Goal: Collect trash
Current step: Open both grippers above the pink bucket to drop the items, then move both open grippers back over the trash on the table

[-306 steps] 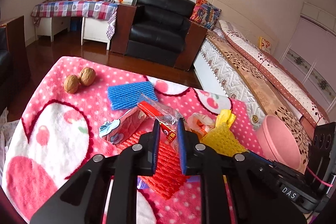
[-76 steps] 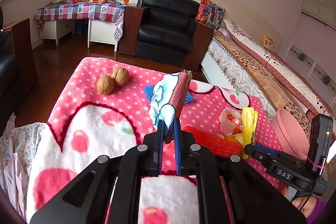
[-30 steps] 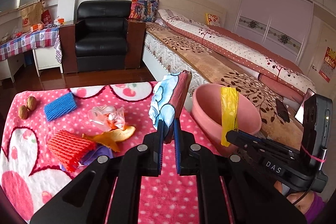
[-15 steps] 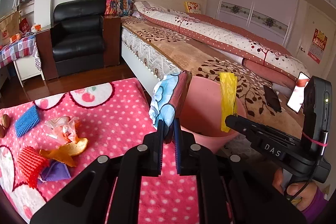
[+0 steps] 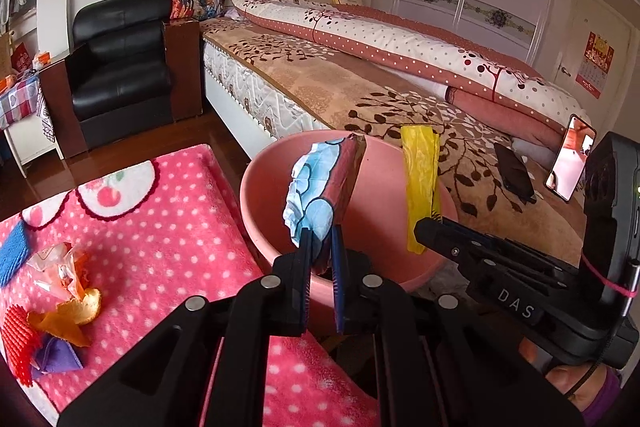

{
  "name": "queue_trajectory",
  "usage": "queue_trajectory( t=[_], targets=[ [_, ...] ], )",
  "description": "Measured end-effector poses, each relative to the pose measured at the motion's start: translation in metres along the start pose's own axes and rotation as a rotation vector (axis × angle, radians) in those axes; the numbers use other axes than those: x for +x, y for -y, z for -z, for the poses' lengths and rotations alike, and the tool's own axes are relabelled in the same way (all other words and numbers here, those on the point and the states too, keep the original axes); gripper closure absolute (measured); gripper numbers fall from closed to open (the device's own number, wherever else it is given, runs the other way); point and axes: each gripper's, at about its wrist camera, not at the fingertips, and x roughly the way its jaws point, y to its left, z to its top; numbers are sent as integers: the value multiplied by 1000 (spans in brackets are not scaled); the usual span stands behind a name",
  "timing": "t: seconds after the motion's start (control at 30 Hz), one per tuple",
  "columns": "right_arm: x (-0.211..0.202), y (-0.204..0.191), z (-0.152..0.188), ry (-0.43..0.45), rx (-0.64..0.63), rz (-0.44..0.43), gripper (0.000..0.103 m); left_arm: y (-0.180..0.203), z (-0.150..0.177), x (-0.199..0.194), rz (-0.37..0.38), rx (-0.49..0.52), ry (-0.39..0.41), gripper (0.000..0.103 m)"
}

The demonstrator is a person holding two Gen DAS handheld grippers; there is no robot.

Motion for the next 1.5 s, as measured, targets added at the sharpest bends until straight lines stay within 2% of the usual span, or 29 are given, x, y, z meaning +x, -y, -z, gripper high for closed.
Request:
queue_trajectory(
  t=[0.1,0.2,0.33,0.5,0.57,0.93,1.03,1.27,1.5],
  targets=[
    [2,4,0,0,4,5,87,0,-2,7,-1,-7,-7,94],
    [4,6,-2,2,7,6,87,-1,-4,12,5,-20,-20,90],
    [6,8,-1,-1,17,3,86,-2,-3,12,16,-21,-18,67],
    [7,8,0,-3,24,9,79,-3,-2,9,17,-21,-20,66],
    [6,7,0,0,22,16,72,-2,-2,7,13,-12,-16,66],
    [-8,-15,3,10,-4,-19,70,-11,5,-17,-6,-24,25,66],
    [-15,-29,9,19,-12,-32,58,-17,9,-26,-11,-37,30,66],
    [-31,-67,29,42,-69,-69,54,-37,25,-52,-67,-72,47,66],
    [-43,-98,54,42,-102,-88,54,-54,46,-87,-155,-79,105,66]
  ],
)
